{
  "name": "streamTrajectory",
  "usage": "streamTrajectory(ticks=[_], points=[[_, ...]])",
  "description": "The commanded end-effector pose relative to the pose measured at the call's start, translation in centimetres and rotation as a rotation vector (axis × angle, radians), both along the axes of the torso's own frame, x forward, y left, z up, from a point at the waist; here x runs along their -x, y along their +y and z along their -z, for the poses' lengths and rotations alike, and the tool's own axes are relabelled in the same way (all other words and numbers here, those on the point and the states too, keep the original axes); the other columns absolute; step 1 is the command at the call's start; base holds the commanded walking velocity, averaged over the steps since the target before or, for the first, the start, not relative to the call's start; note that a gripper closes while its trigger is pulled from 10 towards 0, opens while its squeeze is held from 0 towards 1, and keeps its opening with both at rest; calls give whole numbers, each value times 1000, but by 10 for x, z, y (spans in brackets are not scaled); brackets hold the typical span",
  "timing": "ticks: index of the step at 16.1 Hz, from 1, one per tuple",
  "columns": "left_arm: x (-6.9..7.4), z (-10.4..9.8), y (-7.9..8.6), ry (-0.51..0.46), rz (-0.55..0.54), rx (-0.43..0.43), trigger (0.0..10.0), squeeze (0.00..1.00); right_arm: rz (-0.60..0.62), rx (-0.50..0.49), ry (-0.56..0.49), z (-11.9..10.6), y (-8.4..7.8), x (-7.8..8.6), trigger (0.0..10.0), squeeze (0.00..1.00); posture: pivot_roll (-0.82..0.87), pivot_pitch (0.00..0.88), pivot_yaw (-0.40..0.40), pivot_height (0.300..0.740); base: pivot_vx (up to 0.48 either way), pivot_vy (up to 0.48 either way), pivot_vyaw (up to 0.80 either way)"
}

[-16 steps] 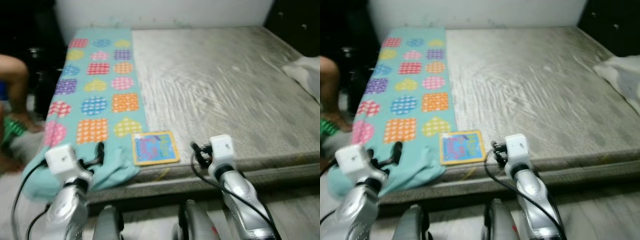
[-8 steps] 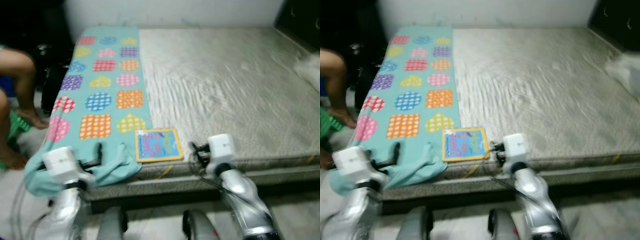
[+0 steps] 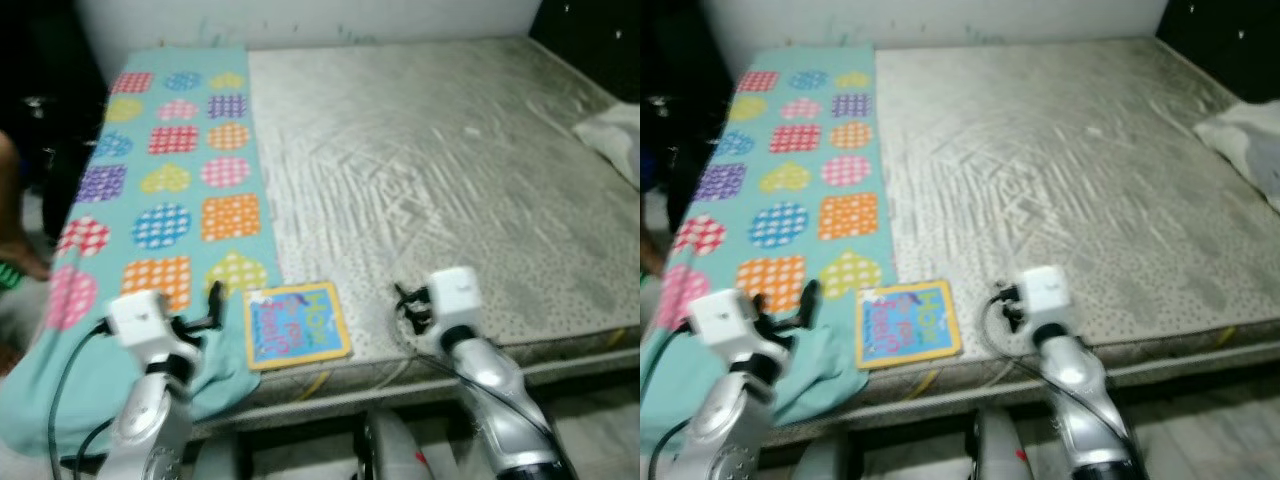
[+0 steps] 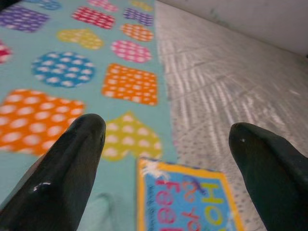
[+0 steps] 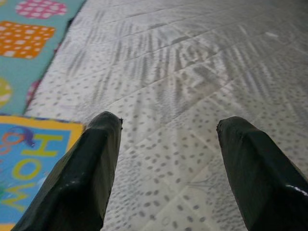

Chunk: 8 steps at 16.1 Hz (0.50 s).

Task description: Clean up the room

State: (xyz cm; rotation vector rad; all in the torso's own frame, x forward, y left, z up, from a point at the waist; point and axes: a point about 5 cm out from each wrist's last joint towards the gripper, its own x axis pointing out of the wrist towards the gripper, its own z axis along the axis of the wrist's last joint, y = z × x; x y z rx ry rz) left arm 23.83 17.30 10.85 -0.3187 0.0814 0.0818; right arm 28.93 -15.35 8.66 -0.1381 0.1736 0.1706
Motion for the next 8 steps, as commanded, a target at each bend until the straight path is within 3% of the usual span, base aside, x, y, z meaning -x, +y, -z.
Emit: streamTrajectory(ticks=[1,8], points=[[3,5,10,31,-40,-25,10000,0,-34,-19,-1,0,11,0,10000,0,-106,104,-15,621,0,0,0],[2,6,9,40,-46,-25,10000,0,-39,-16,2,0,11,2,10000,0,-110,117,-16,606,0,0,0]])
